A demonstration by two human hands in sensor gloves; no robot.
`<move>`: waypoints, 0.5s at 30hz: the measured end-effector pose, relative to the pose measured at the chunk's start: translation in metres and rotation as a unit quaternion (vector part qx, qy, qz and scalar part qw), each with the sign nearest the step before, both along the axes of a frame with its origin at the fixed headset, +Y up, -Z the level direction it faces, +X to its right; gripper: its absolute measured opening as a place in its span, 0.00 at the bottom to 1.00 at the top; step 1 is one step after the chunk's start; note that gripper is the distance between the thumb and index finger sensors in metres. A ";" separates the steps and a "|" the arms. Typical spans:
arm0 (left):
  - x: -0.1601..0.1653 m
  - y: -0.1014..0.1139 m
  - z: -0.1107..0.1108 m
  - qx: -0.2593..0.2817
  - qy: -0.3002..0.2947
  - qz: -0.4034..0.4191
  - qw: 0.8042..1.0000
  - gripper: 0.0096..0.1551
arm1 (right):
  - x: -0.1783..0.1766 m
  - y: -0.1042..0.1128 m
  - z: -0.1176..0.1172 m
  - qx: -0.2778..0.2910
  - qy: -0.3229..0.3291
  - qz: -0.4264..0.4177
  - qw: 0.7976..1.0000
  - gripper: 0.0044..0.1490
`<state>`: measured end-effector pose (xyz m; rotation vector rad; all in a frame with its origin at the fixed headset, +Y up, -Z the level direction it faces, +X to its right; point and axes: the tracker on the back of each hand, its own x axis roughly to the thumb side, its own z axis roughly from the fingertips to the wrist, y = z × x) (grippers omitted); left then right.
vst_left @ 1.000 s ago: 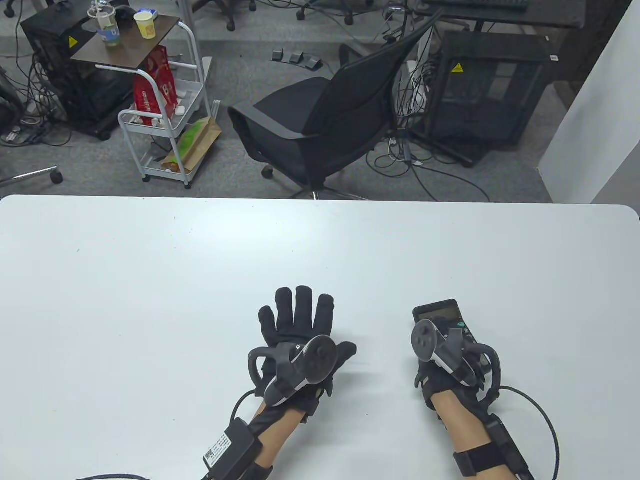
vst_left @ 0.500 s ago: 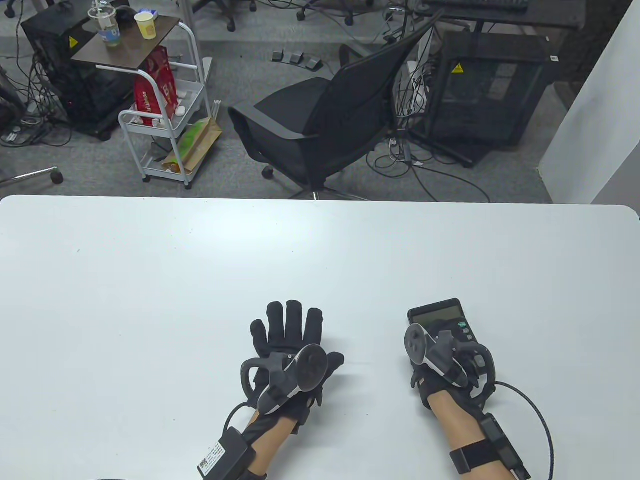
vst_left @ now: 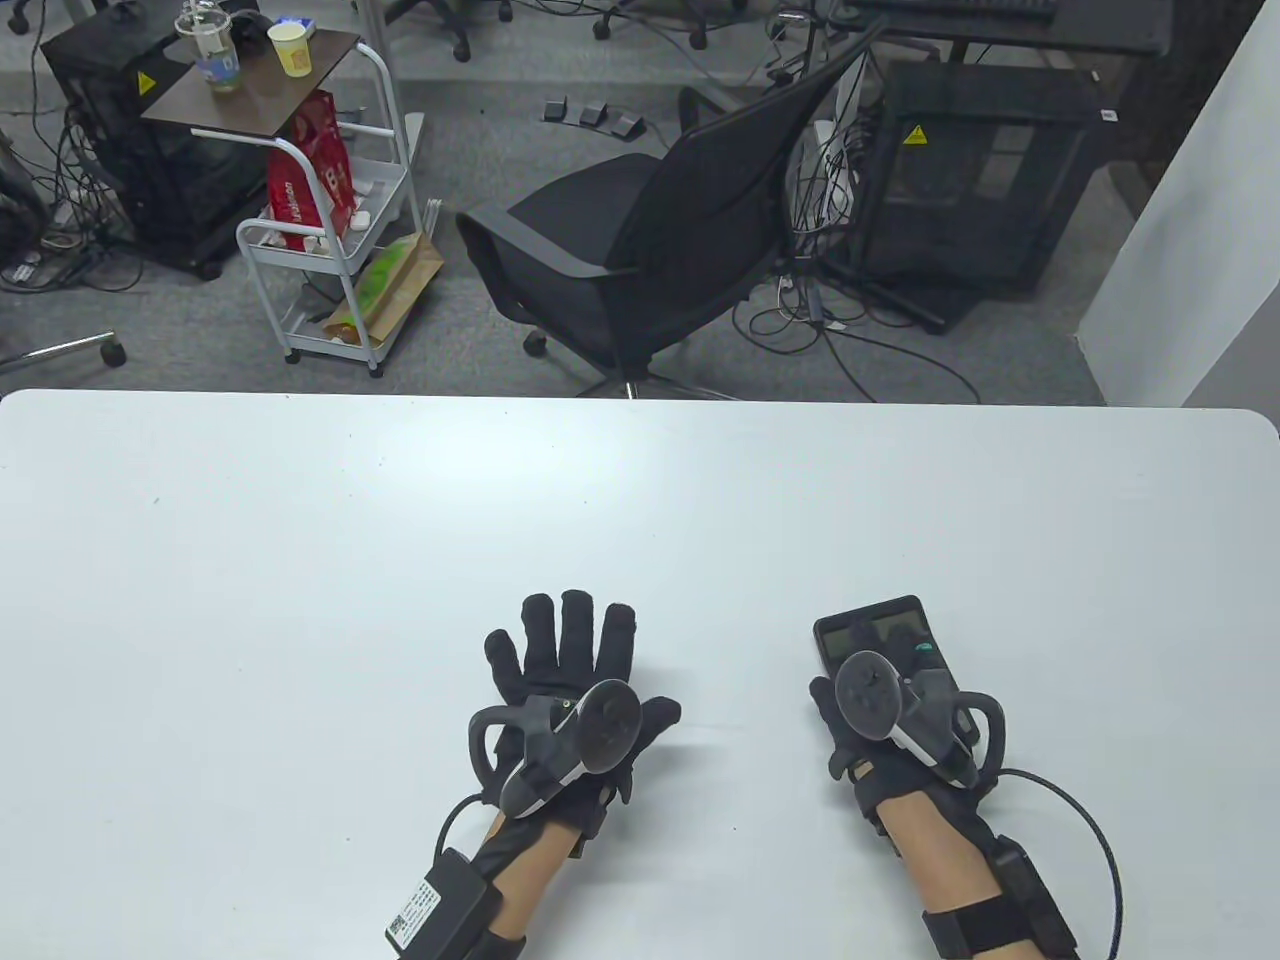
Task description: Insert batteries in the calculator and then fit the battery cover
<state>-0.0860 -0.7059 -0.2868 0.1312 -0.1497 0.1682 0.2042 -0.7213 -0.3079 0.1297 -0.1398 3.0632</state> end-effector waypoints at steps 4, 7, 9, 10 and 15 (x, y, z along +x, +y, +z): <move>0.001 0.000 -0.003 -0.010 -0.006 -0.049 0.999 0.59 | -0.010 0.020 0.015 0.061 0.080 -0.043 0.994 0.53; -0.001 -0.005 -0.002 -0.022 -0.003 -0.055 0.998 0.59 | -0.015 0.027 0.029 0.122 0.103 -0.025 0.987 0.54; -0.001 -0.005 -0.002 -0.033 -0.007 -0.051 0.998 0.58 | -0.018 0.032 0.033 0.106 0.099 -0.025 0.989 0.55; 0.000 -0.004 -0.001 -0.030 -0.006 -0.054 0.998 0.58 | -0.019 0.034 0.033 0.111 0.104 -0.030 0.988 0.55; 0.002 0.001 0.002 -0.020 -0.009 -0.057 0.998 0.59 | -0.019 0.037 0.036 0.128 0.109 -0.028 0.985 0.55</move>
